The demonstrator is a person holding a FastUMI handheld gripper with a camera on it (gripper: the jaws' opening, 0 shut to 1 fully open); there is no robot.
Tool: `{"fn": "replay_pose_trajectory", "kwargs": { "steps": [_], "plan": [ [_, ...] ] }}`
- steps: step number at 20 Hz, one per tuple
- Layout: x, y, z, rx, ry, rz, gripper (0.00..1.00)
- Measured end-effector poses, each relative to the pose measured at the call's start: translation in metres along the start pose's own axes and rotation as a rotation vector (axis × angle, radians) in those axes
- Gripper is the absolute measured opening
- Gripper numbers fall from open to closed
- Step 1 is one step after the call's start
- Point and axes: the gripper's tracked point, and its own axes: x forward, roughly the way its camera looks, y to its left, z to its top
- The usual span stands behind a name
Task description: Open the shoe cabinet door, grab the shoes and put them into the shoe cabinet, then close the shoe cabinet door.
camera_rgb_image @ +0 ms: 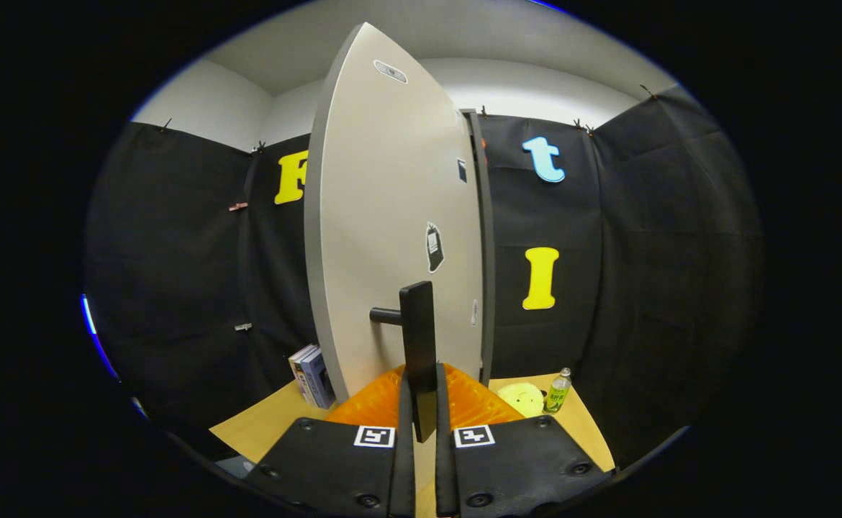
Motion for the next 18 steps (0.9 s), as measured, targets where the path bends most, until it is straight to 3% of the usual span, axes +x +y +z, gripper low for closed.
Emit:
{"fn": "replay_pose_trajectory", "kwargs": {
  "steps": [7,11,18],
  "plan": [
    [-0.009,-0.051,0.004,0.009,-0.013,-0.1,0.15],
    [-0.013,-0.078,0.007,0.038,-0.017,-0.132,0.1],
    [-0.019,-0.09,0.01,0.059,-0.018,-0.119,0.1]
  ]
}}
